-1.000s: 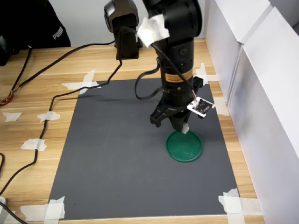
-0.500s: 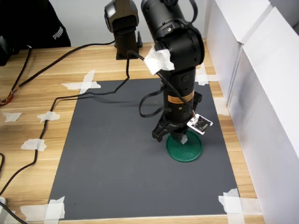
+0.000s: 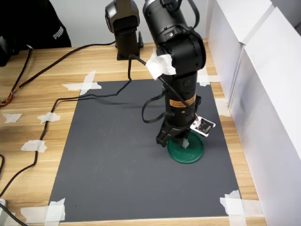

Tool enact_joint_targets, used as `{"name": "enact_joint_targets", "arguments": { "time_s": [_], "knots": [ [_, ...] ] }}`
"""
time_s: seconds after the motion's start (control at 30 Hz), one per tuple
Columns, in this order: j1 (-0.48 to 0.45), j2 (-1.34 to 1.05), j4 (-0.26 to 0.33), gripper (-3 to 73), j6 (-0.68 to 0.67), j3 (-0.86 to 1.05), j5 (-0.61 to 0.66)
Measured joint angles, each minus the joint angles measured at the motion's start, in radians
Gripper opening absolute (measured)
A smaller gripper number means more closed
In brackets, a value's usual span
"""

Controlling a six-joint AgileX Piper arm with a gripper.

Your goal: Grasp a white terminal and put it on the green lid.

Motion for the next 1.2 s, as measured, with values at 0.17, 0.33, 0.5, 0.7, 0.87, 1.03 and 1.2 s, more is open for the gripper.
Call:
{"name": "enact_joint_targets", "arguments": {
  "time_s": [0.17,0.33,0.5,0.7,0.87,1.03,1.2],
  "knots": [
    [0.0,-0.005,0.0,47.9,-0.001,0.0,0.007],
    [0.0,-0.088,0.0,50.5,0.015,0.05,0.027],
    [-0.001,-0.23,-0.002,50.7,0.08,0.136,0.027],
    [-0.068,-0.439,0.007,42.0,0.104,0.234,0.016],
    [-0.163,-0.634,0.015,18.3,0.105,0.299,-0.001],
    [-0.273,-0.83,0.015,0.5,0.105,0.403,-0.038],
    [-0.364,-1.016,0.015,-1.5,0.108,0.556,-0.129]
  ]
}}
